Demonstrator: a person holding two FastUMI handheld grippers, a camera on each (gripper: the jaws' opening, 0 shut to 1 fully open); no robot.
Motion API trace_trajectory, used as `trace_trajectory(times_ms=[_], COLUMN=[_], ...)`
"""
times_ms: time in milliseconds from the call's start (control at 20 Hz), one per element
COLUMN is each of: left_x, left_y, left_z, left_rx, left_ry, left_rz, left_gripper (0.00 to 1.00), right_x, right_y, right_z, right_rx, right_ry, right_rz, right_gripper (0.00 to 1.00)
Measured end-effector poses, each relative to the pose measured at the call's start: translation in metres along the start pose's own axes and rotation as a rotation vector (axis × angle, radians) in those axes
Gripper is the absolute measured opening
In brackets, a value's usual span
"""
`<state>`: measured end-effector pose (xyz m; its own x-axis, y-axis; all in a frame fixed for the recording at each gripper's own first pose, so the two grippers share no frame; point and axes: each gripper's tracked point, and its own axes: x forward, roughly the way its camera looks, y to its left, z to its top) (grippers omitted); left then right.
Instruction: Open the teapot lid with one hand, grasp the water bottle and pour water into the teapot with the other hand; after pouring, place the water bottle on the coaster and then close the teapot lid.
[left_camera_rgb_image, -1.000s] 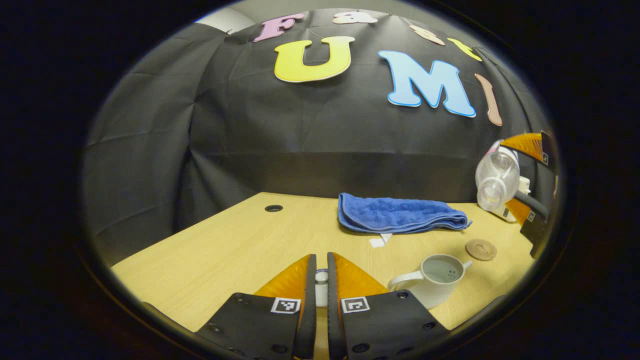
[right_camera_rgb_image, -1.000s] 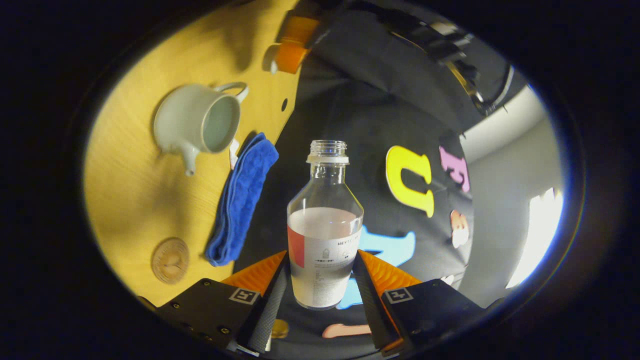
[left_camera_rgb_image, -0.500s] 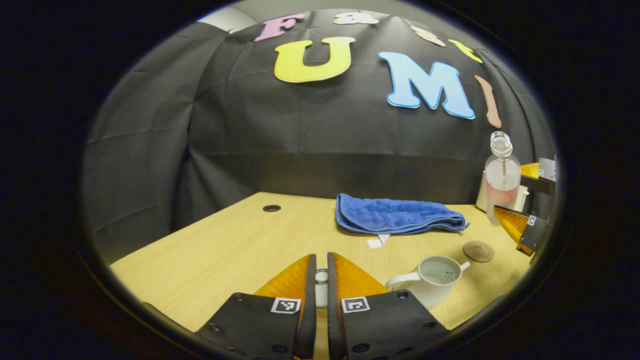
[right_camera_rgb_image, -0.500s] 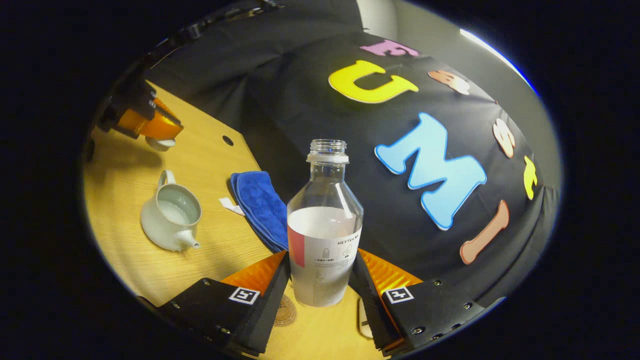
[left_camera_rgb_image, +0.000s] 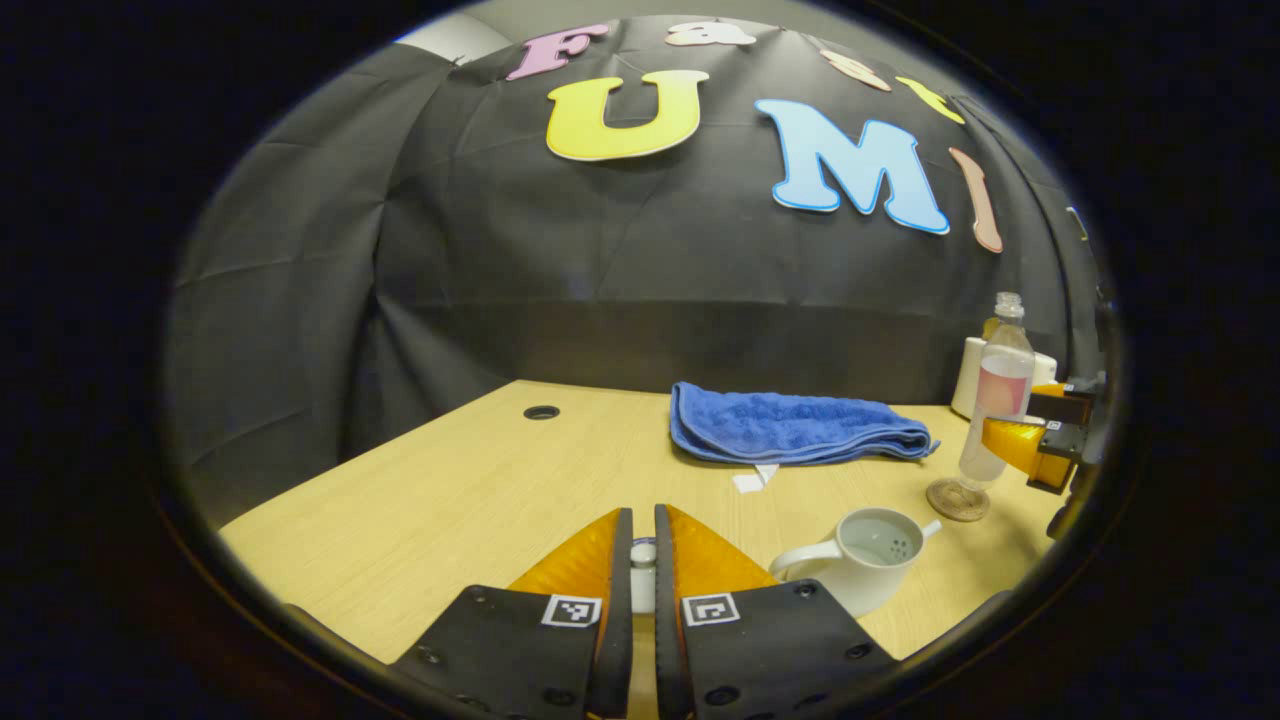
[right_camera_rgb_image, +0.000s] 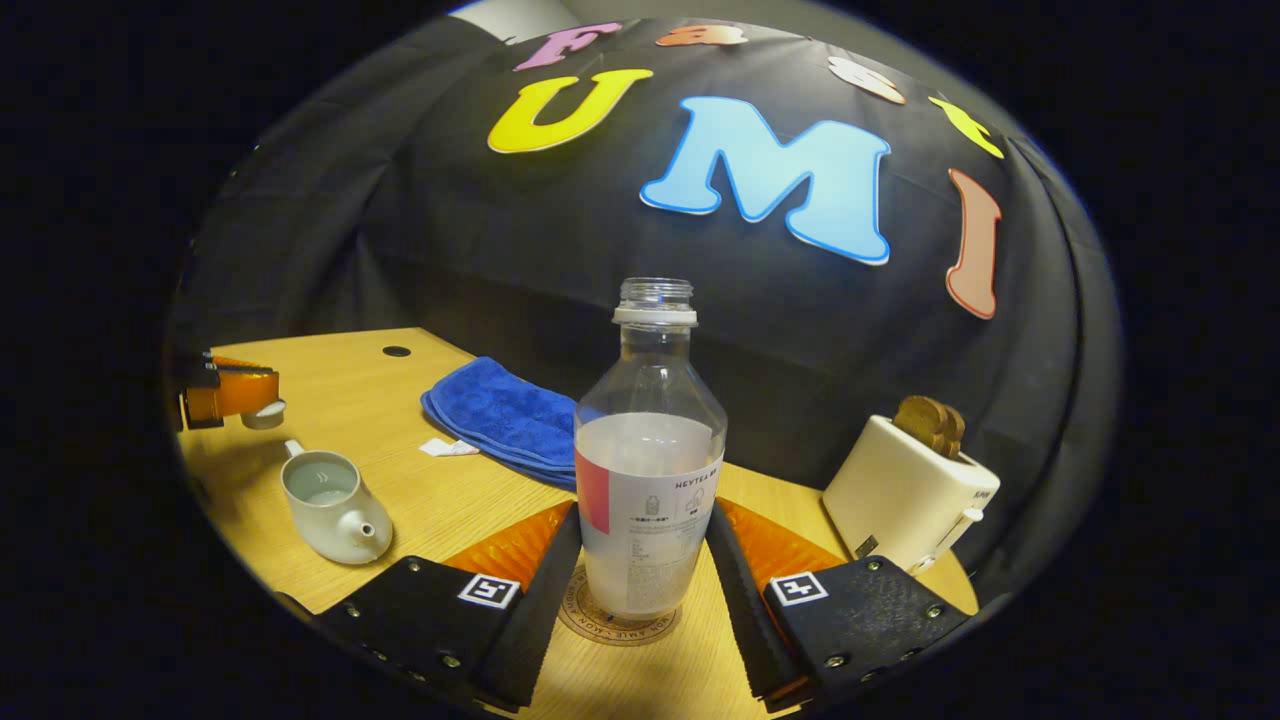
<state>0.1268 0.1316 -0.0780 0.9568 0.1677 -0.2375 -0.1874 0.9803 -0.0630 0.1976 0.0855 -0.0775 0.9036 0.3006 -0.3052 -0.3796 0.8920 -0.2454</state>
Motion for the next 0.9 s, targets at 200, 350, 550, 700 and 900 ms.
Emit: trace_trajectory(times_ms=[200, 350, 550, 700, 900], left_x=[0.001, 0.002, 0.001, 0.002, 0.0], left_y=[-0.002, -0.002, -0.002, -0.002, -0.003], left_z=[-0.003, -0.004, -0.003, -0.005, -0.002], left_rx=[0.001, 0.002, 0.002, 0.001, -0.01], left_ry=[0.007, 0.011, 0.014, 0.016, 0.009], left_rz=[-0.002, -0.003, -0.005, -0.007, -0.022], left_gripper=[0.17, 0.17, 0.17, 0.17, 0.17], right_x=[0.002, 0.005, 0.004, -0.004, -0.018], right_y=[0.0, 0.0, -0.002, -0.009, -0.019], right_z=[-0.008, -0.015, -0.019, -0.012, 0.0], right_rx=[0.105, 0.156, 0.157, 0.156, 0.15], right_ry=[0.016, 0.034, 0.037, 0.002, -0.045], right_rz=[0.024, 0.028, 0.023, 0.002, -0.041], right_gripper=[0.76, 0.76, 0.76, 0.9, 0.97])
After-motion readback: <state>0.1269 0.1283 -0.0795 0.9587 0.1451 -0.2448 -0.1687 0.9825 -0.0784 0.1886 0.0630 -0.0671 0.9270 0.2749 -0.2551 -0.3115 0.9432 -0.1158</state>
